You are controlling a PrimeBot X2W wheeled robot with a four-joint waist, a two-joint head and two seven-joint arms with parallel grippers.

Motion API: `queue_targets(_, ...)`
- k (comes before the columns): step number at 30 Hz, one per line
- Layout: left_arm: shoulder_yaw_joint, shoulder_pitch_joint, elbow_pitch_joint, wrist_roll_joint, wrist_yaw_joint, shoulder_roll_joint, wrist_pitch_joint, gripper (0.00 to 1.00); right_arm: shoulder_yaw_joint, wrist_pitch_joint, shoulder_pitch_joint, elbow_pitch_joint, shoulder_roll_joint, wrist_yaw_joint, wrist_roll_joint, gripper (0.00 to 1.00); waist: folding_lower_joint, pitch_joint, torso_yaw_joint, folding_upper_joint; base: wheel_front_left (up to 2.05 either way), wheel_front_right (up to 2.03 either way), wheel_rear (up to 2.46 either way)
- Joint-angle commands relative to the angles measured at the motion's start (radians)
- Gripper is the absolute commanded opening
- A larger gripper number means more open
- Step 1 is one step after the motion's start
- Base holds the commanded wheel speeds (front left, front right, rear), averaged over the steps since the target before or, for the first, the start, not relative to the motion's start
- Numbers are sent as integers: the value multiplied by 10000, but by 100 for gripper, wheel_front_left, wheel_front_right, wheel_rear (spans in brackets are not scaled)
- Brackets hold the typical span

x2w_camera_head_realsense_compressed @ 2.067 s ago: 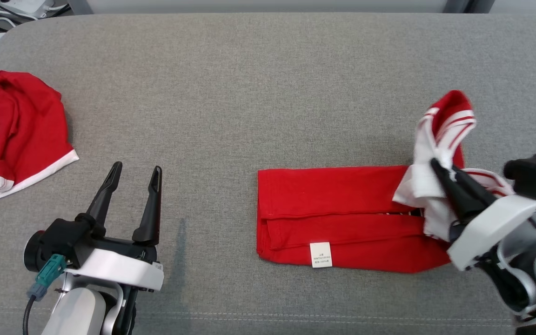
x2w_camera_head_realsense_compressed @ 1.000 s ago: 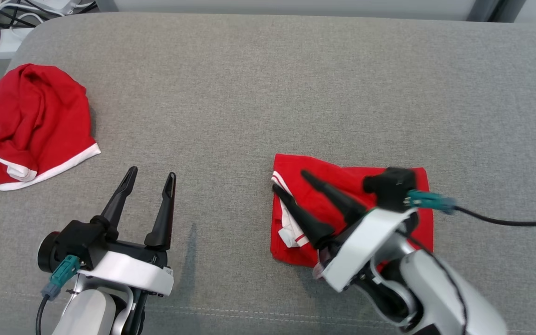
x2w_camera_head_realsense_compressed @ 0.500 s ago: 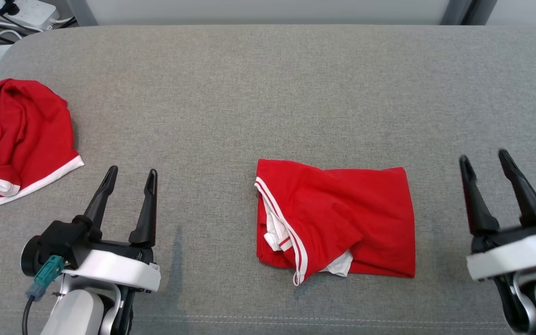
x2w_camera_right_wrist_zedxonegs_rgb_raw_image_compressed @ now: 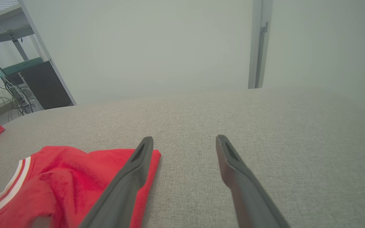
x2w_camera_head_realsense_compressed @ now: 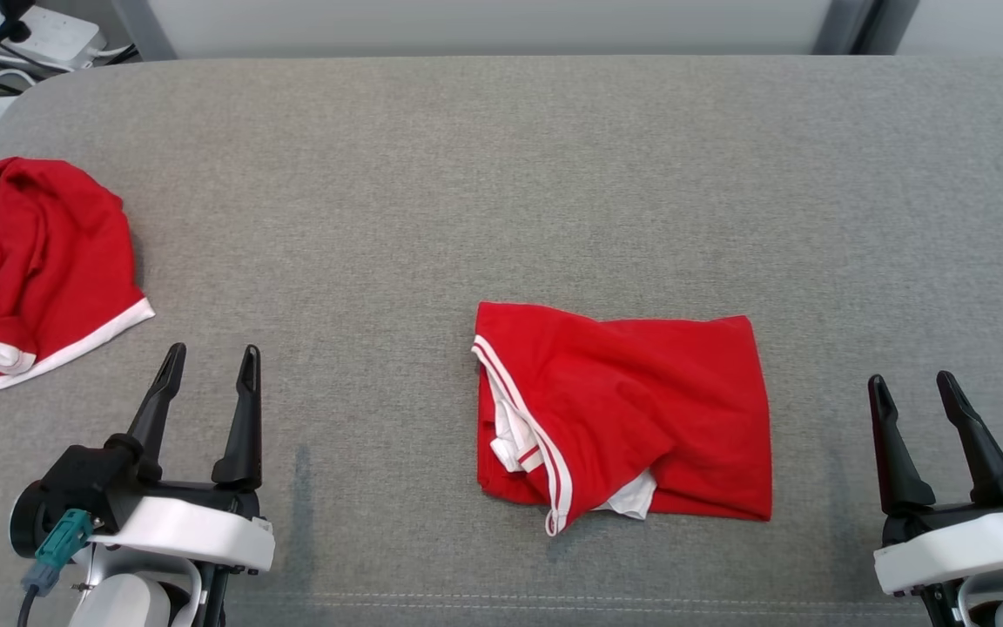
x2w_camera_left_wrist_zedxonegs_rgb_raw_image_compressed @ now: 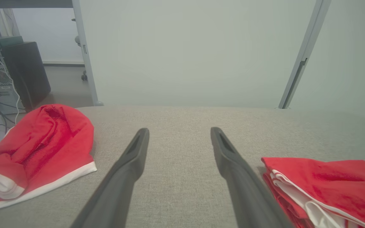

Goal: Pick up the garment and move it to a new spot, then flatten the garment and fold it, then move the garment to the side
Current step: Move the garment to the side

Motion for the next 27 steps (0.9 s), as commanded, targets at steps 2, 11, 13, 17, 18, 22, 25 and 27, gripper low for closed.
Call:
queue_targets(2,332,-281,-316,-62,43,275,-55,100,210,-141,-157,-53,-237,0,163,100,0,56,176,0,0,0,0)
queue_targets(11,123,-521,-304,-128,-20,110,-41,100,1138,569,-1059,1332,-760,0,1284,100,0,256,801,0,0,0,0)
queue_targets(13,84,-575,-287,-136,-47,57,-47,100,1465,912,-1380,1768,-907,0,1586,100,0,292,964,0,0,0,0)
queue_targets(17,-41,-633,-184,-134,-132,-72,-60,100,2125,1754,-1829,2609,-1100,0,2412,100,0,323,1324,0,0,0,0)
queue_targets(18,-65,-652,-154,-129,-151,-105,-63,100,2252,1935,-1909,2766,-1144,0,2602,100,0,318,1405,0,0,0,0)
queue_targets(22,-91,-691,-17,-96,-214,-207,-76,100,2913,2742,-2128,3154,-1409,0,3510,100,0,269,1687,0,0,0,0)
queue_targets(25,-66,-677,18,-71,-247,-229,-82,100,3285,2936,-2194,3042,-1608,0,3900,0,0,250,1752,0,0,0,0)
queue_targets(27,-28,-659,18,-49,-252,-230,-84,100,3470,2836,-2277,2831,-1826,0,3937,0,0,255,1733,0,0,0,0)
